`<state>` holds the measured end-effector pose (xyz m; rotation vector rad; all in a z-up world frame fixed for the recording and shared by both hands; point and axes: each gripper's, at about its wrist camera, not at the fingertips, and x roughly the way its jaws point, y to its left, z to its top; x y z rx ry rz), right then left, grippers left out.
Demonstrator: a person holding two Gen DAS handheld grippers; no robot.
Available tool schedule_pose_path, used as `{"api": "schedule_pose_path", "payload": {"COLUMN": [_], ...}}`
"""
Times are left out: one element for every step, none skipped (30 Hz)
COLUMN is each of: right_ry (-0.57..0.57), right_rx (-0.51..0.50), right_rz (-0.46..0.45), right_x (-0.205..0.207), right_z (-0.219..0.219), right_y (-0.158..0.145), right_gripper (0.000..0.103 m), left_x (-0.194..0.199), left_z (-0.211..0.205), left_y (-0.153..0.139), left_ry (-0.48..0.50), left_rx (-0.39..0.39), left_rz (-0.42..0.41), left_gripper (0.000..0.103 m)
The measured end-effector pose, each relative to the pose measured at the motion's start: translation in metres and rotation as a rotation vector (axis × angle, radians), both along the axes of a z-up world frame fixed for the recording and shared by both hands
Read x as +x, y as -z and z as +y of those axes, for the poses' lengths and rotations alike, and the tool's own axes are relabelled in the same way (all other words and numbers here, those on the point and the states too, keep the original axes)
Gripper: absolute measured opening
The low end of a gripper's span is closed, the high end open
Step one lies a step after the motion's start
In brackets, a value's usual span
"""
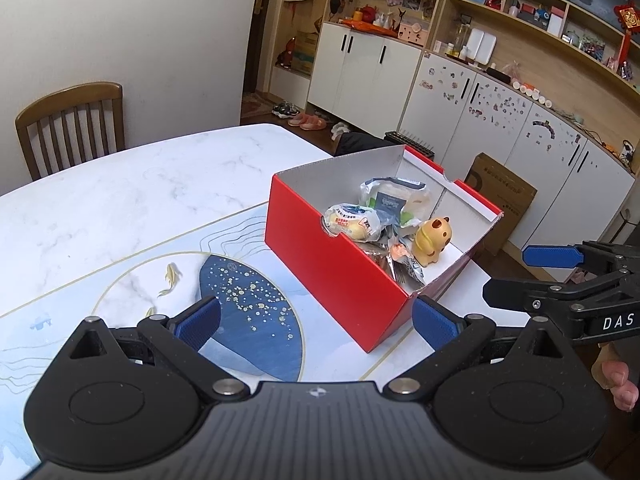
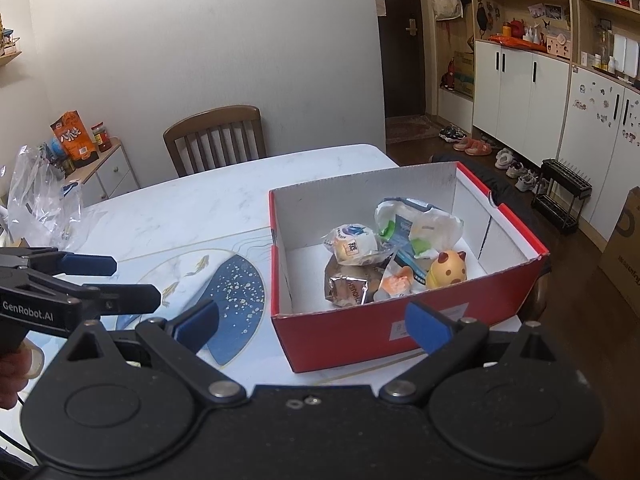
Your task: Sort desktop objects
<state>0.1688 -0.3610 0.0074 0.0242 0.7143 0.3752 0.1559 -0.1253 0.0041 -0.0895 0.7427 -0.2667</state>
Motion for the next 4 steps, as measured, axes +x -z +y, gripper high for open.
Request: {"api": "schedule_pose_path", "payload": {"right_ry": [0.001,0.002,0.002,0.003], "right_rx": [0.0,-0.001,-0.003,-0.004], "right_rz": [0.002,0.003,0.004,0.005], "right_x": [-0.0001,-0.0001,-0.0001,0.0002], "right_z": [0.0006,0.0012,0.002,0.0025], "right_y": [0.0002,0.0004,0.0006,0.0007], "right_gripper": [0.1,0.1,0.1,0.1], "left_x": [-0.0005,-0.0011,-0.0015,-0.0016], "left_z": [0.0002,0.0006,0.001,0.0016], "left_y": [-0.0001,-0.0003,-0.0006,-0.0008], "left_ry": [0.001,0.0,0.0,0.001], "left_rx": [0.001,0.003,0.005,0.004], "left_rz": [-0.002,-0.005,-0.007,-0.006], "left_gripper": [0.102,0.102,0.102,0.102]}}
